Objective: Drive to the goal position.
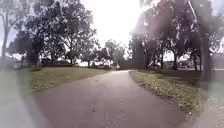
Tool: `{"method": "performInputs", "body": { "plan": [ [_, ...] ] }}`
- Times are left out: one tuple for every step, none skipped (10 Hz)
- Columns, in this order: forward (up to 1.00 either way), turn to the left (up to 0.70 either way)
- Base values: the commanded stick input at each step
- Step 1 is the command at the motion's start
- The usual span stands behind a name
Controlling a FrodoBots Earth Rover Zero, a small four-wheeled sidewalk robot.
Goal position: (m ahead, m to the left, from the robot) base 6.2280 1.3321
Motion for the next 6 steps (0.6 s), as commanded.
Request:
{"method": "performInputs", "body": {
  "plan": [
    [0.7,0.0],
    [0.7,0.0],
    [0.7,0.0],
    [0.7,0.0],
    [0.7,0.0],
    [0.7,0.0]
  ]
}}
